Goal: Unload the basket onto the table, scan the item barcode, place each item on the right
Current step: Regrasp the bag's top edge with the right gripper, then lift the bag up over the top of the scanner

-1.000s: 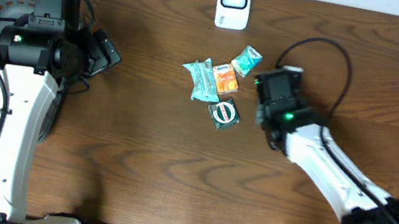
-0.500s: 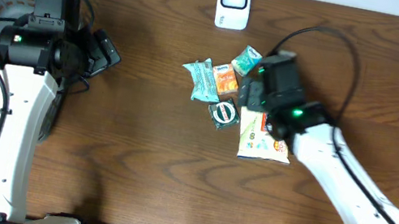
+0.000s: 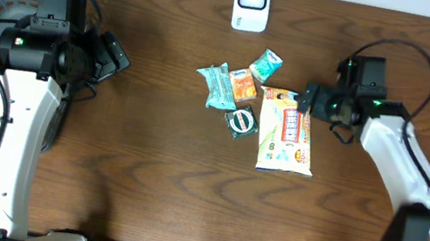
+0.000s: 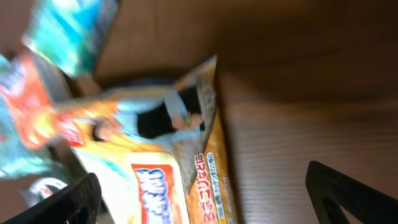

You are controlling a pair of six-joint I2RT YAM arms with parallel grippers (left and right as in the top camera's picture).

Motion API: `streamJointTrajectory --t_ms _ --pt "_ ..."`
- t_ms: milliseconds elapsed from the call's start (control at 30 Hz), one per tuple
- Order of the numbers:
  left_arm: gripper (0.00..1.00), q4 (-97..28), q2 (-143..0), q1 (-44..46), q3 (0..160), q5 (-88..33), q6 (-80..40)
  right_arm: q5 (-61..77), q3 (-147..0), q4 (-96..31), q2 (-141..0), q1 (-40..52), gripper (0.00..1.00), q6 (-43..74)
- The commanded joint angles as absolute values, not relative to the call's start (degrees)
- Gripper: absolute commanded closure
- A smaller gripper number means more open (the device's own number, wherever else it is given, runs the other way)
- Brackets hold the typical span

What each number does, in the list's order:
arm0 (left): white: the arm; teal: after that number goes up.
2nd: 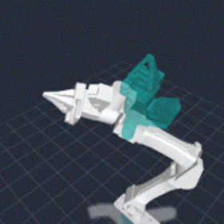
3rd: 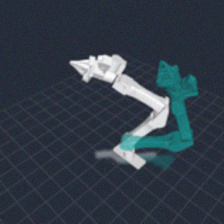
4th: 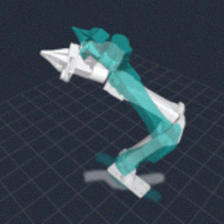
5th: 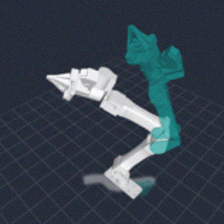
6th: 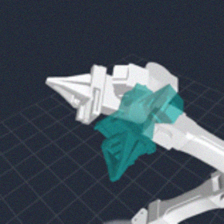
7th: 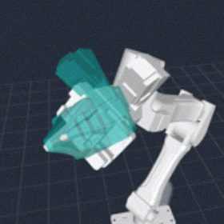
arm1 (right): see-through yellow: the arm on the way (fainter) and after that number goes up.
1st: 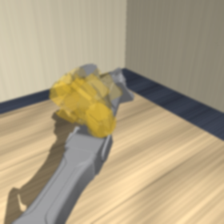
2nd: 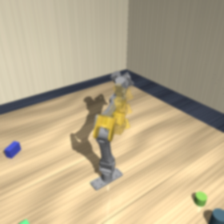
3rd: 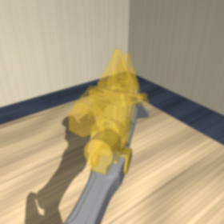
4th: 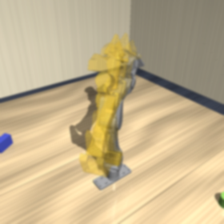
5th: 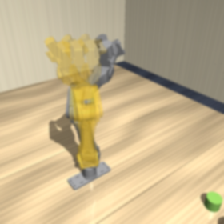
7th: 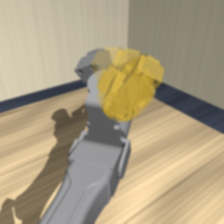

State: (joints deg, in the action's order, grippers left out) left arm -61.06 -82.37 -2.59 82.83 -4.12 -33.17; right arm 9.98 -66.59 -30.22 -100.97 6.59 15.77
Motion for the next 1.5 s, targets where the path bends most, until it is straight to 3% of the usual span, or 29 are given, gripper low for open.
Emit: streamJointTrajectory --t_ms 0,200,233,300,367,400,433,667,900,1133,1467 --pt "0.02 -61.06 -82.43 -2.87 82.76 -3.38 -33.23 19.16 -66.63 -30.46 -106.32 5.82 0.01 12.91" --pt "0.02 -61.06 -82.43 -2.87 82.76 -3.38 -33.23 31.73 -66.63 -30.7 -113.1 5.89 0.06 5.06" --pt "0.02 -61.06 -82.43 -2.87 82.76 -3.38 -33.23 31.73 -66.63 -30.85 -113.69 5.89 0.13 5.06" --pt "0.02 -61.04 -82.43 -2.87 82.76 -3.38 -33.23 31.75 -66.63 -31.35 -114.63 5.93 0.41 5.08" --pt "0.02 -61.06 -82.41 -2.87 82.76 -3.38 -33.23 31.92 -66.63 -32.03 -114.8 6.04 0.6 5.08" --pt "0.02 -61.06 -82.41 -2.87 82.76 -3.38 -33.23 31.99 -66.65 -32.42 -114.74 6.11 0.9 5.13" --pt "0.02 -61.04 -82.43 -2.87 82.76 -3.38 -33.23 32.12 -66.65 -32.49 -114.69 6.09 0.99 5.63" --pt "0.02 -61.06 -82.43 -2.87 82.76 -3.38 -33.23 32.18 -68.01 -32.45 -111.61 5.65 0.99 12.99" --pt "0.02 -61.04 -82.43 -2.87 82.76 -3.38 -33.23 32.05 -72.49 -28.77 -98.96 5.21 0.99 16.75" --pt "0.02 -61.04 -82.43 -2.87 82.76 -3.38 -33.23 23.29 -73.17 -13.04 -91.66 6.61 0.99 29.19" --pt "0.02 -61.06 -82.41 -2.87 82.76 -3.38 -33.23 14.15 -75.02 10.13 -98.61 12.12 0.99 39.97"
